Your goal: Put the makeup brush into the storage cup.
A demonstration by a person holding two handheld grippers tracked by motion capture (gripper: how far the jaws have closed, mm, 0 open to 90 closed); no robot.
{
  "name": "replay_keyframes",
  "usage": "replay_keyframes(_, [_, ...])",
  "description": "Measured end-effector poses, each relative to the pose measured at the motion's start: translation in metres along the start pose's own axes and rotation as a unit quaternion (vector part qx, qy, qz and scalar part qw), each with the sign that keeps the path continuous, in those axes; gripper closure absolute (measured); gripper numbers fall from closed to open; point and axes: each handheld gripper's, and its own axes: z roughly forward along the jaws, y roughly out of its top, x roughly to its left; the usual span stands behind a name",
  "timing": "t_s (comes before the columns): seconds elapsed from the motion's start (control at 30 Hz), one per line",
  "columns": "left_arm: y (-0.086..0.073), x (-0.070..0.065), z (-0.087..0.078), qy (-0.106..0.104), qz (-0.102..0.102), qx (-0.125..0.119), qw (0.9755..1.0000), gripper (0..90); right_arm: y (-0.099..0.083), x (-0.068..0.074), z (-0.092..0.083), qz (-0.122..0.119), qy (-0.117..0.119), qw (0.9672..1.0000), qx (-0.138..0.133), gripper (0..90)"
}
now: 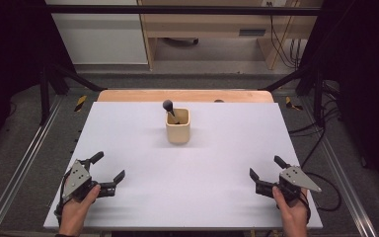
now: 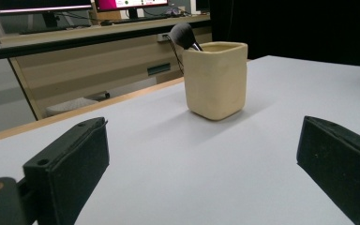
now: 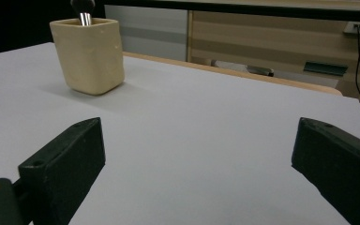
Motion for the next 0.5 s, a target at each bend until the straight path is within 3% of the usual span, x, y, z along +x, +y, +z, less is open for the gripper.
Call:
replay_keyframes(0.13, [-0.0040, -0.0010, -0.0003, 0.001, -0.003, -0.001, 1.0000, 2.2, -0.0026, 0.0001, 0.0007, 0.007, 0.007, 0.9999, -0.007, 3.1])
replay_keyframes(0.5, [-0.0093, -0.0002, -0.0082, 0.007, -0.016, -0.004, 0.9998, 2.3, -0.0088, -0.0012, 0.0042, -0.004, 0.009, 0.9997, -0.021, 3.1])
